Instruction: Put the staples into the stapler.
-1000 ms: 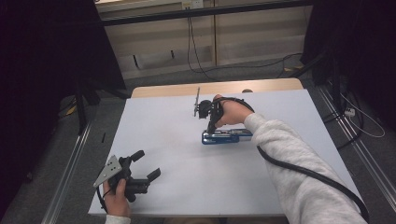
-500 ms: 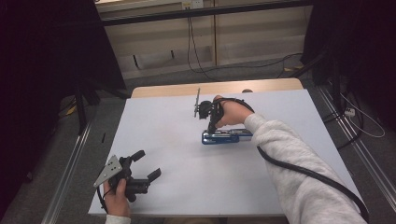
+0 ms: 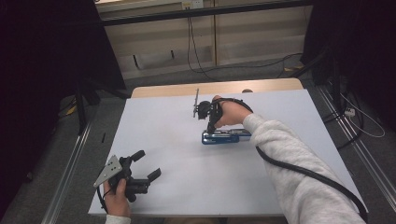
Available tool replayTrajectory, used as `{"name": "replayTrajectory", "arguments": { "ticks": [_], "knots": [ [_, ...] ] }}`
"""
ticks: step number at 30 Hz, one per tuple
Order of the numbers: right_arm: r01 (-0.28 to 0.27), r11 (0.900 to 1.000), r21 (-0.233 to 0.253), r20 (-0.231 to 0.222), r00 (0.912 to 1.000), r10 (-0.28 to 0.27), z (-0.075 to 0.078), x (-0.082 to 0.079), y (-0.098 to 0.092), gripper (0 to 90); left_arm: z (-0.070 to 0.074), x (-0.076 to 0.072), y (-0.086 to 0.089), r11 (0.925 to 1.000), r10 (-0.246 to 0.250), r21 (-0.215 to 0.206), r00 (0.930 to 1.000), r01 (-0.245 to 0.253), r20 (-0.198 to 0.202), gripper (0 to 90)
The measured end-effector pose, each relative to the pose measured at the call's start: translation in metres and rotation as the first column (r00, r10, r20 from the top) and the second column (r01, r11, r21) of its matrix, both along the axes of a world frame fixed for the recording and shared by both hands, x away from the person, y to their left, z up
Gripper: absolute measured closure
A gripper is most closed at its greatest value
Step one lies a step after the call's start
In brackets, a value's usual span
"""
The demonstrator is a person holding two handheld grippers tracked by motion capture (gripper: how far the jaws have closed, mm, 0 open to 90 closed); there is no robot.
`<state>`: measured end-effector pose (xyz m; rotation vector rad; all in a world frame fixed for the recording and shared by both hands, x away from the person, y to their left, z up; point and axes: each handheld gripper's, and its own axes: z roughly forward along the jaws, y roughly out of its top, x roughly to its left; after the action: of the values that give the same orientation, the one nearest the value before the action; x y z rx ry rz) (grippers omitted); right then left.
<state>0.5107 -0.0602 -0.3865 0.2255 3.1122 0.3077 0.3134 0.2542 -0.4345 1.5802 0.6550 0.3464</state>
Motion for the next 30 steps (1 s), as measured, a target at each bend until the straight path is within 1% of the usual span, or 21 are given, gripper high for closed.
{"name": "replayTrajectory", "arguments": {
  "ticks": [2, 8, 9, 11, 12, 13, 14, 15, 16, 17, 18, 22, 23, 24, 25, 27, 28, 30],
  "knots": [
    [0.009, 1.000, -0.001, -0.008, 0.9999, -0.009, 0.001, 0.000, 0.000, 78.8, 0.000, 0.000, 0.000, 1.0000, 0.000, 0.000, 1.0000, 0.000, 0.001, 1.6],
    [0.011, 1.000, 0.004, -0.006, 0.9999, -0.011, -0.001, 0.000, 0.001, 78.7, 0.000, 0.001, -0.001, 1.0000, -0.005, 0.006, 1.0000, 0.005, -0.002, 1.6],
    [0.015, 1.000, 0.016, -0.007, 0.9999, -0.015, -0.001, 0.001, 0.000, 78.5, -0.001, 0.001, -0.001, 1.0000, -0.005, 0.005, 1.0000, 0.005, -0.004, 1.6],
    [0.022, 1.000, 0.005, -0.010, 0.9997, -0.022, -0.001, 0.001, 0.000, 76.5, -0.001, 0.001, -0.001, 1.0000, -0.005, 0.005, 1.0000, 0.005, -0.005, 1.6],
    [0.023, 1.000, 0.007, -0.008, 0.9997, -0.023, -0.001, 0.000, 0.000, 76.4, -0.001, 0.001, -0.001, 1.0000, -0.005, 0.005, 1.0000, 0.005, -0.004, 1.6],
    [0.021, 1.000, 0.009, -0.003, 0.9998, -0.021, 0.000, 0.000, -0.001, 73.7, -0.001, 0.001, -0.001, 1.0000, -0.005, 0.005, 1.0000, 0.006, -0.004, 1.6],
    [0.021, 1.000, 0.009, -0.003, 0.9998, -0.021, 0.000, 0.000, -0.001, 73.7, -0.001, 0.001, -0.001, 1.0000, -0.005, 0.005, 1.0000, 0.006, -0.004, 1.6],
    [0.035, 0.999, 0.024, 0.004, 0.9994, -0.035, 0.000, 0.000, -0.002, 70.3, -0.001, 0.001, -0.001, 1.0000, -0.005, 0.006, 1.0000, 0.005, -0.004, 1.6],
    [0.021, 1.000, 0.019, 0.004, 0.9998, -0.021, 0.000, 0.000, -0.002, 70.3, -0.001, 0.001, -0.001, 1.0000, -0.003, 0.005, 1.0000, 0.003, -0.004, 1.6],
    [0.021, 1.000, 0.019, 0.004, 0.9998, -0.021, 0.000, 0.000, -0.002, 70.3, -0.001, 0.001, -0.001, 1.0000, -0.004, 0.004, 1.0000, 0.004, -0.004, 1.6],
    [0.035, 0.999, 0.028, 0.017, 0.9992, -0.035, 0.000, 0.000, -0.003, 67.8, 0.000, 0.001, -0.001, 1.0000, -0.004, 0.004, 1.0000, 0.004, -0.002, 1.6],
    [0.040, 0.999, 0.030, 0.010, 0.9991, -0.040, 0.003, -0.002, -0.006, 66.4, -0.001, 0.001, -0.001, 1.0000, 0.001, 0.007, 1.0000, -0.001, -0.004, 1.6],
    [0.048, 0.998, 0.045, 0.018, 0.9986, -0.049, 0.006, -0.003, -0.010, 63.5, -0.001, 0.001, -0.001, 1.0000, 0.001, 0.008, 1.0000, -0.001, -0.005, 1.5],
    [0.059, 0.997, 0.054, 0.015, 0.9981, -0.060, 0.008, -0.003, -0.013, 62.6, -0.001, 0.001, -0.001, 1.0000, 0.001, 0.008, 1.0000, -0.001, -0.005, 1.6],
    [0.059, 0.997, 0.054, 0.015, 0.9981, -0.060, 0.008, -0.003, -0.013, 62.6, -0.001, 0.001, -0.001, 1.0000, 0.002, 0.007, 1.0000, -0.001, -0.006, 1.6],
    [0.063, 0.995, 0.077, 0.025, 0.9975, -0.065, 0.011, -0.004, -0.018, 60.7, -0.001, 0.001, -0.001, 1.0000, 0.003, 0.002, 1.0000, -0.003, -0.008, 1.6],
    [0.084, 0.991, 0.102, 0.024, 0.9959, -0.087, 0.014, -0.005, -0.024, 58.3, -0.001, 0.001, -0.001, 1.0000, 0.003, 0.004, 1.0000, -0.003, -0.008, 1.6],
    [0.106, 0.985, 0.136, 0.026, 0.9936, -0.110, 0.016, -0.008, -0.031, 56.2, -0.001, 0.001, -0.001, 1.0000, 0.003, 0.001, 1.0000, -0.003, -0.008, 1.5]
  ]
}}
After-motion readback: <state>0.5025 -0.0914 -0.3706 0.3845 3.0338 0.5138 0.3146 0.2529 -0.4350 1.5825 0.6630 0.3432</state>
